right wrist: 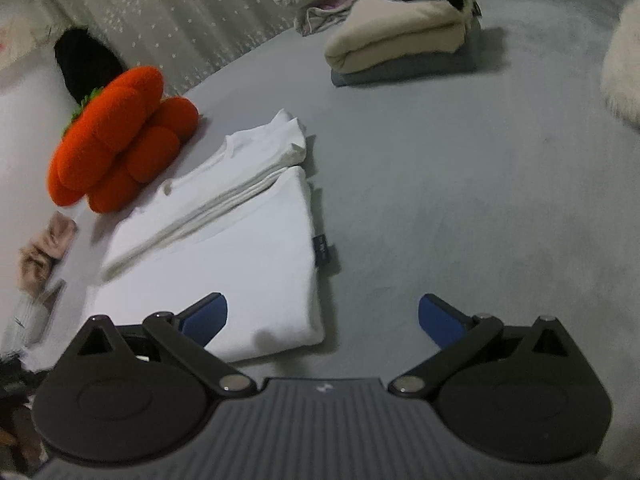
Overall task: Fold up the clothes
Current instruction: 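Grasp the folded sweatshirt edge with both grippers and fold it again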
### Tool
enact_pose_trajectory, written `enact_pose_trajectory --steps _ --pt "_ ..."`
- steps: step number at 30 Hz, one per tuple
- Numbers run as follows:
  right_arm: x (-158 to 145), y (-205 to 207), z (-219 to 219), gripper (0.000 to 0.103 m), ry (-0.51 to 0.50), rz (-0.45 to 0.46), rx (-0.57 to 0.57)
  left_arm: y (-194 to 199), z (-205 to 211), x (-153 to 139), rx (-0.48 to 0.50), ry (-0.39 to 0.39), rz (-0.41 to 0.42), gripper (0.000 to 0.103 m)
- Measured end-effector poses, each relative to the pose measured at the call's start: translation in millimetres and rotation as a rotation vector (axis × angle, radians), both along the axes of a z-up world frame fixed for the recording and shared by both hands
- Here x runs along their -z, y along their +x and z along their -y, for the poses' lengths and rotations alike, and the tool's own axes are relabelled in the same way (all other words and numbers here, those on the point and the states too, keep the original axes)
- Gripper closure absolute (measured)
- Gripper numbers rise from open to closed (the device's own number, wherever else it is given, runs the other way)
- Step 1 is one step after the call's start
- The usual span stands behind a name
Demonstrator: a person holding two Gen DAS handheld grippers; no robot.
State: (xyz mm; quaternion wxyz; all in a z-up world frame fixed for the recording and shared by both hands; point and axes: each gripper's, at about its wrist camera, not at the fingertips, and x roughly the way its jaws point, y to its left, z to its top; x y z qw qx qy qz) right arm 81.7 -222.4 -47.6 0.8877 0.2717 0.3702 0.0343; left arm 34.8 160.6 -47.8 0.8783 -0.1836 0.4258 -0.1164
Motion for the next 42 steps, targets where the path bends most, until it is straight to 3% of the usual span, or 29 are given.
enact_pose_trajectory --steps 2,8,12,21,24,32,38,42 --pt "1 -2 6 0.001 0.083 -0.014 0.024 0 -6 3 -0.005 -0.094 -0.016 0.002" --pt "9 -9 26 0.016 0.339 -0.067 0.085 3 -25 19 -0.072 -0.396 -0.1 0.005" --pt "16 -14 34 0.025 0.465 -0.103 0.117 6 -29 28 -0.096 -0.497 -0.14 0.01" --pt "19 -15 29 0.027 0.507 -0.098 0.116 14 -29 40 -0.148 -0.585 -0.135 0.022" --pt "22 -10 26 0.029 0.509 -0.08 0.115 14 -23 40 -0.157 -0.565 -0.105 0.027" --pt "25 -1 20 0.032 0.508 -0.04 0.115 15 -22 46 -0.216 -0.537 -0.057 0.052" --pt "29 4 20 0.039 0.518 -0.022 0.114 17 -24 52 -0.232 -0.542 -0.034 0.062" --pt "32 6 21 0.047 0.524 -0.014 0.112 18 -23 56 -0.241 -0.527 -0.021 0.074"
